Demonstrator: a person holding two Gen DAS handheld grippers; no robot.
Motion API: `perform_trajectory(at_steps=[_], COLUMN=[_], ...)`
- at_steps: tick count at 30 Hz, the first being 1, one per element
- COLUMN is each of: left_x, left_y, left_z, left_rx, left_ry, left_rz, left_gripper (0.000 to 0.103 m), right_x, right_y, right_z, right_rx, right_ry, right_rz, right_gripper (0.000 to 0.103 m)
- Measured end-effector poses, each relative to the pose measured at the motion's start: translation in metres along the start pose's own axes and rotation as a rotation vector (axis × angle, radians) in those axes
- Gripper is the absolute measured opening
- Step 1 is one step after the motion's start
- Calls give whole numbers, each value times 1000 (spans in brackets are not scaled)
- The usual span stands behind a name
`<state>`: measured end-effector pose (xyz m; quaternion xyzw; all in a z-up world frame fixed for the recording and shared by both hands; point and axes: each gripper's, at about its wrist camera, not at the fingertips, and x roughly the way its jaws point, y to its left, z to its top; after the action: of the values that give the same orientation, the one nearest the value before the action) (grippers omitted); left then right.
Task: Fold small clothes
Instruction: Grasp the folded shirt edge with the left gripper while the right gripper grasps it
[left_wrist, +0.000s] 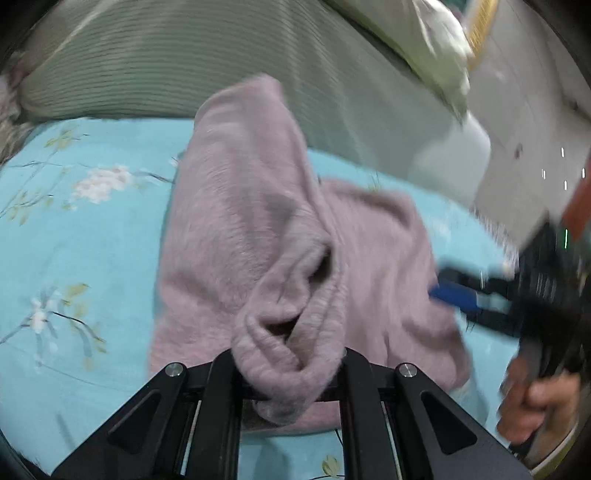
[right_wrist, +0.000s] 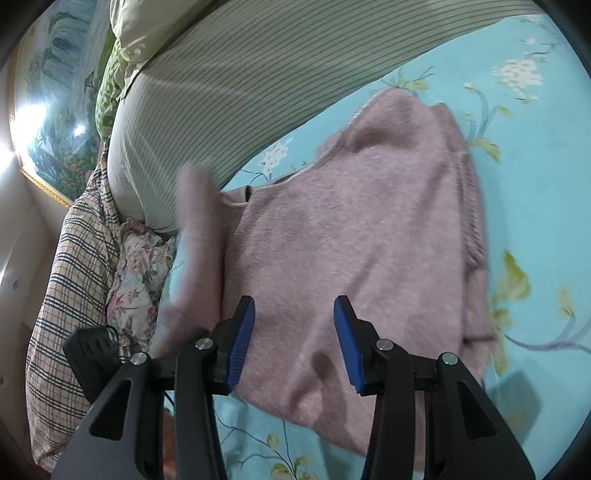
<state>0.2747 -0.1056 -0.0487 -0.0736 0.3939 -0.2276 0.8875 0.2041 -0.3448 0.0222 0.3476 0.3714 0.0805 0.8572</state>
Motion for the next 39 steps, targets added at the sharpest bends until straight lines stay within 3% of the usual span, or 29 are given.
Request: perform_trajectory(at_steps=[2,6,13,15,16,17,23,26,30,35,39], left_x=[9,8,-2,-4,-4,-5,-23,-24,-9,10,24], left_y=[-6,-7,-9,-7,-7,-8,-25,-45,-76,-101,-111], left_z=[-8,-15,-15,-16,-15,-14,-8,-8,-17,-33,-37], left_rx=[12,16,26,19,16,16,15,17,39,57,64], left_ry=[27,33,21,20,18,15,-10,-16,26,89,136], left_rz=[-8,-15,-24,-29,-31,-34,-109,-160,-217,-261,-266], left_gripper=[8,8,8,8,8,8,8,8,9,9,9], right_x=[17,57,128,140,143,144,70,40,12,-4,-3], right_y=[3,11,23,22,23,25,41,34,0,-49,-64], right_z=[7,24,69,79,83,86,98,103,98,90,88], right_rx=[-7,-12,-28,-31,-40,-35,-114,-152,-147,-62,-71], right_ry=[35,107,146,132,129,125,-12,-47,-68,-76,-74], right_rz=[15,37,47,13,5,8,43,-2,-98,-141,-181], right_gripper=[65,65,64,35,16,15,13,13,13,13,13])
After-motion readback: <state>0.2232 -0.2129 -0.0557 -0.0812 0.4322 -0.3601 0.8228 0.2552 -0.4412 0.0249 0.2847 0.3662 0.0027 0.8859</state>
